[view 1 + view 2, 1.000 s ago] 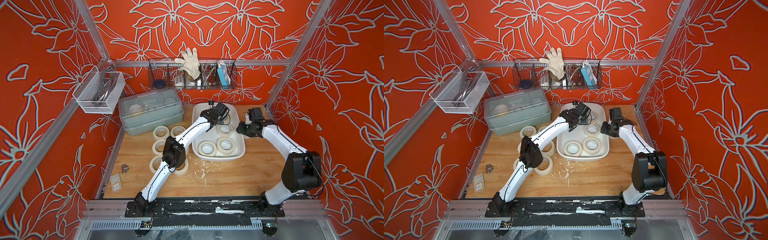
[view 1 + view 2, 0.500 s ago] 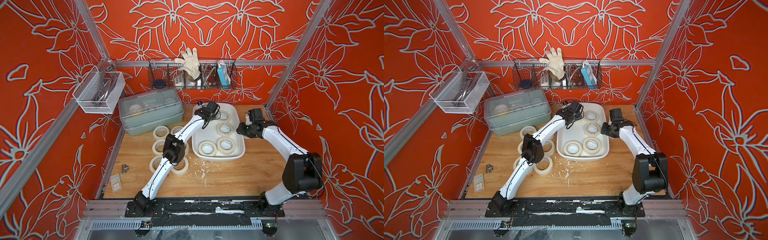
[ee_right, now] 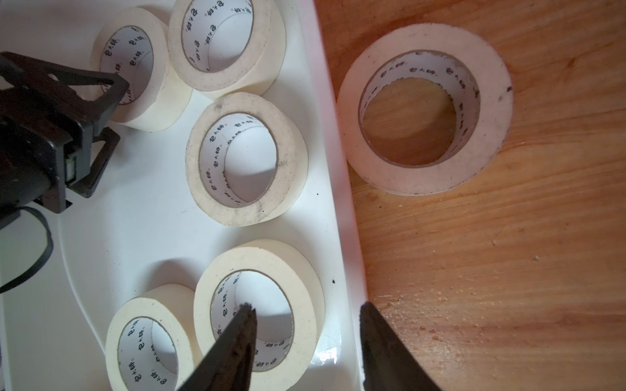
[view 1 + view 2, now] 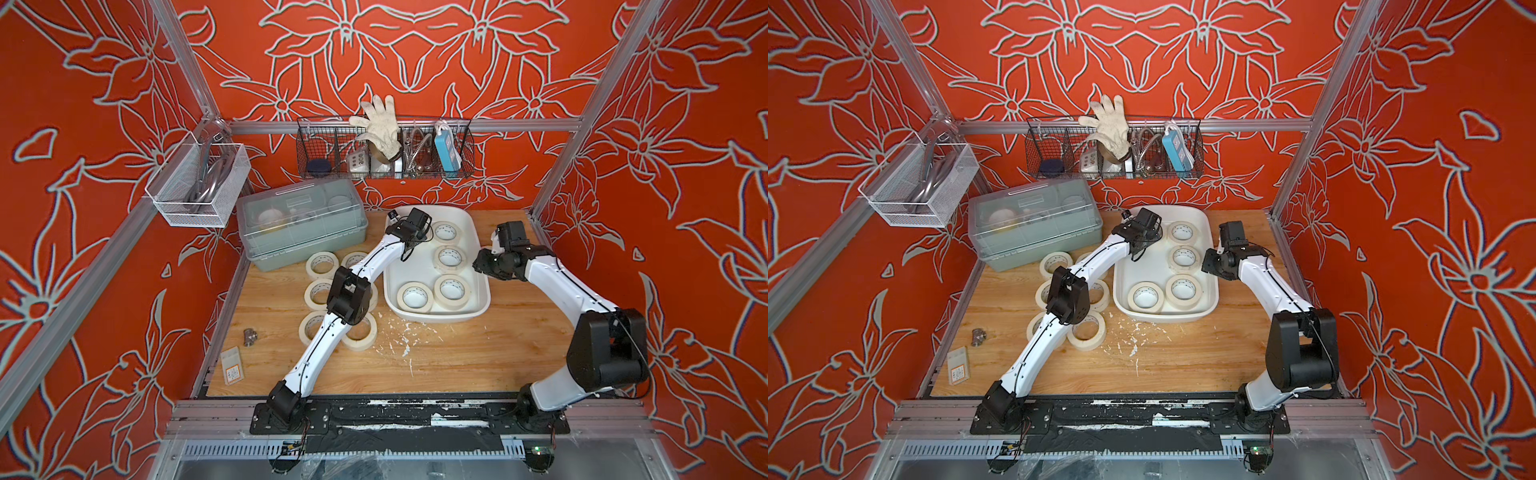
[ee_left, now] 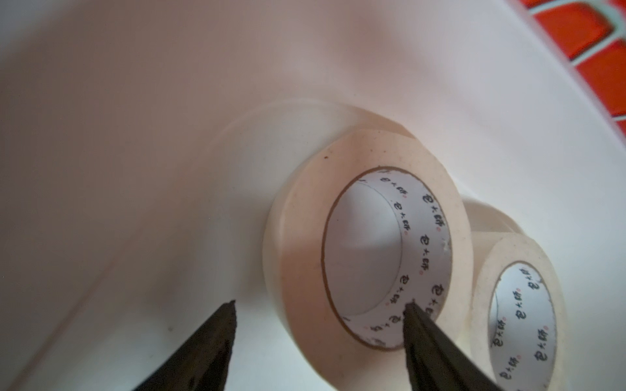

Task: Take out the art tape in the storage box
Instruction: Pick up the art tape from the storage box.

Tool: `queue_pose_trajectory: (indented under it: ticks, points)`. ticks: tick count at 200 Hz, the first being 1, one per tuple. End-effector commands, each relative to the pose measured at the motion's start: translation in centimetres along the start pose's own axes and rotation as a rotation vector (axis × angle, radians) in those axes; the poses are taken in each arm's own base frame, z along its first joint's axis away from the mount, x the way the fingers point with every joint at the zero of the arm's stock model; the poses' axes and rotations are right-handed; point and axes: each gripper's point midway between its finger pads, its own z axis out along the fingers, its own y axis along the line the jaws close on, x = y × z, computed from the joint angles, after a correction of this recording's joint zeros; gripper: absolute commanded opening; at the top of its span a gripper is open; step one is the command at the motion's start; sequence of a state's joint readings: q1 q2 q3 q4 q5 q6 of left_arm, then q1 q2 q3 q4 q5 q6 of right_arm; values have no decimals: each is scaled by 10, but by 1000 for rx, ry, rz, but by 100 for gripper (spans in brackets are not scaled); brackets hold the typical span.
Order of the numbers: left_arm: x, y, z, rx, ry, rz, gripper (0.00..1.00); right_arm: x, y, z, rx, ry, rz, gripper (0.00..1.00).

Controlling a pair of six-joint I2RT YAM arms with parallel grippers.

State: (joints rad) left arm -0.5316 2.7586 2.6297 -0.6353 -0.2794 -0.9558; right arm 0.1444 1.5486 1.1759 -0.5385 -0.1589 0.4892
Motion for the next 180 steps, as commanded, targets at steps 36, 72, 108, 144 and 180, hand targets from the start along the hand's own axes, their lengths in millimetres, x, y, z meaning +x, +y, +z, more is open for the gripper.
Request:
queue_pose_trajectory:
  ticks: [36,72,108,144,180]
  points:
    - [-1,1,14,25,-3,-70,60,3,2,-6,-15,-9,2,53]
    - [-1,1,9,27,-3,-71,44,3,3,-10,-18,-15,-2,53]
    - [-9,-5,-7,55,-8,-56,28,3,4,-14,-29,-23,3,53]
    - [-17,-10,-28,82,-21,-35,21,4,6,-17,-39,-33,4,53]
    - [-23,-14,-50,107,-33,5,13,3,8,-19,-51,-39,12,52]
